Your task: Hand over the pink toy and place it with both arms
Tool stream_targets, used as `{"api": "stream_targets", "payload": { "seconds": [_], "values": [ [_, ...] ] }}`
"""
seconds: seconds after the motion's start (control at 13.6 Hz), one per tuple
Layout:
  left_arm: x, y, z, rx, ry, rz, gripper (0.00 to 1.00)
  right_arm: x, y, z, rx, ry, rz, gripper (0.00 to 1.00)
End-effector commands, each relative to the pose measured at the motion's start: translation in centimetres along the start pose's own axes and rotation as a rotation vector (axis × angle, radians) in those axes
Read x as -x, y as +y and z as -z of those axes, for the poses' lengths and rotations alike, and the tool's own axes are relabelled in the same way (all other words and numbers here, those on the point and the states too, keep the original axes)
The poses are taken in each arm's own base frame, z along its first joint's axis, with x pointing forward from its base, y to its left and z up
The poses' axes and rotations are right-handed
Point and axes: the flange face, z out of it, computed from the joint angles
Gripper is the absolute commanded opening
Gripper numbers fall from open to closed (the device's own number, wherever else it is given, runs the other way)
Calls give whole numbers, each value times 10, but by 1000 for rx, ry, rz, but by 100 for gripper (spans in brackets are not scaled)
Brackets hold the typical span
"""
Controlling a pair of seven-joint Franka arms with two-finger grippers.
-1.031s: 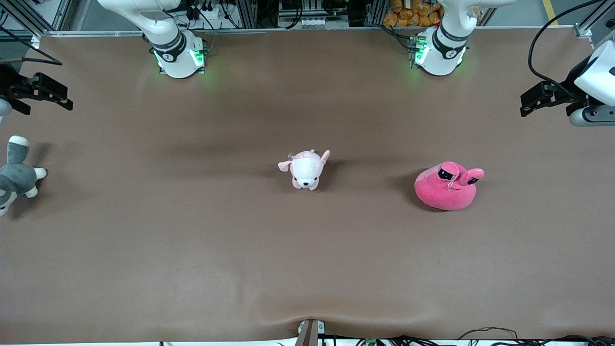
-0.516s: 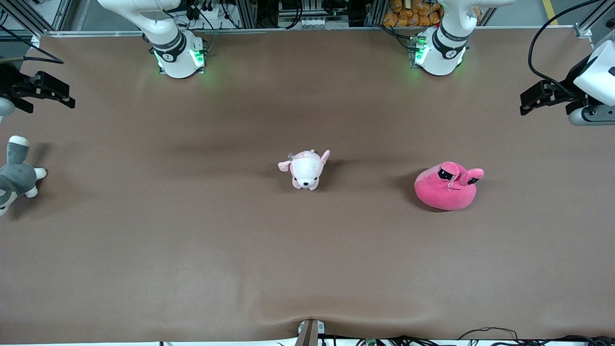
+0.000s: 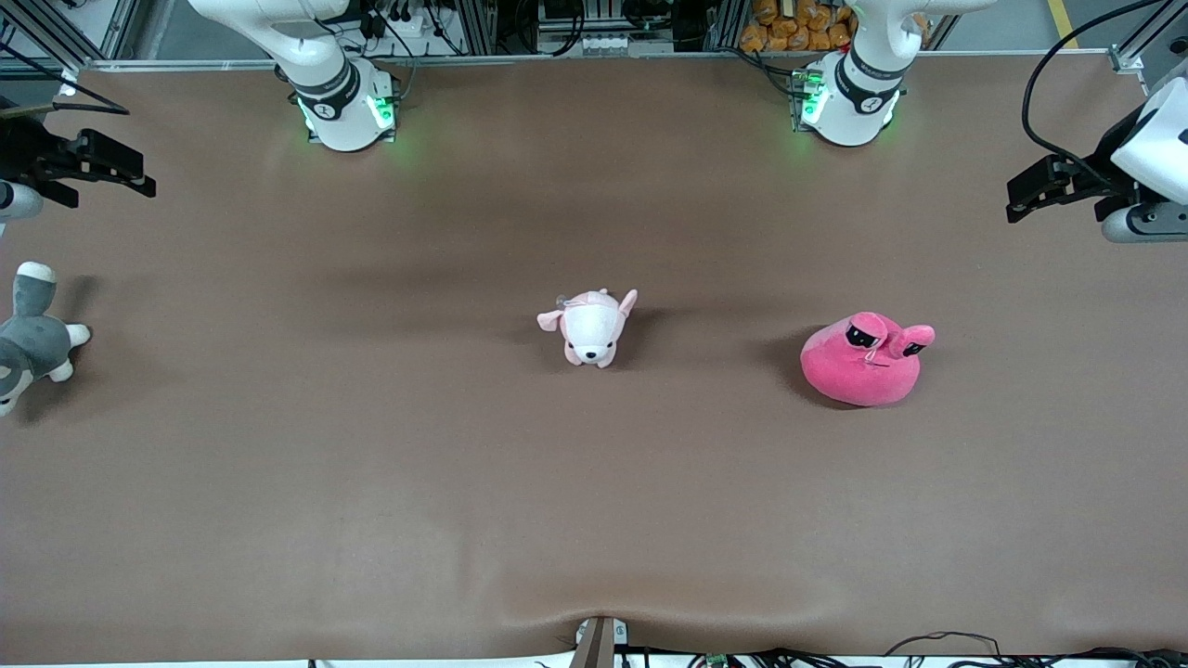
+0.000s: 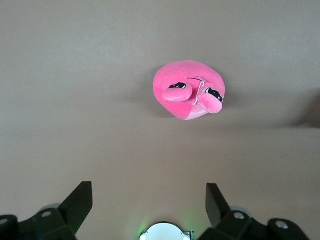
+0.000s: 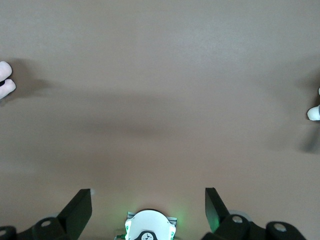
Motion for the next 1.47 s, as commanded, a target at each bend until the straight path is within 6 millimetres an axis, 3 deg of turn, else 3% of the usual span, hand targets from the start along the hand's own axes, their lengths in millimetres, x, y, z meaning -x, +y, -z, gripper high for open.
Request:
{"api": "stream_targets", "payload": {
  "seconds": [0.0,0.52,1.03,1.25,1.4],
  "values": [
    [0,-4,4,-8,-2,12,100,5,2,8,-18,8,-2,100],
    [4,-17,8,-9,-1,30,100,6,2,12,-18,8,-3,100],
    [7,-16,9,-7,-11,120,100,8,2,11,-20,-3,-3,100],
    [1,-20,-5,-8,-43,282,100,8,2,11,-20,-3,-3,100],
    [-12,-32,-29,24,-84,438,100,7,2,12,-20,0,-3,100]
  ]
}}
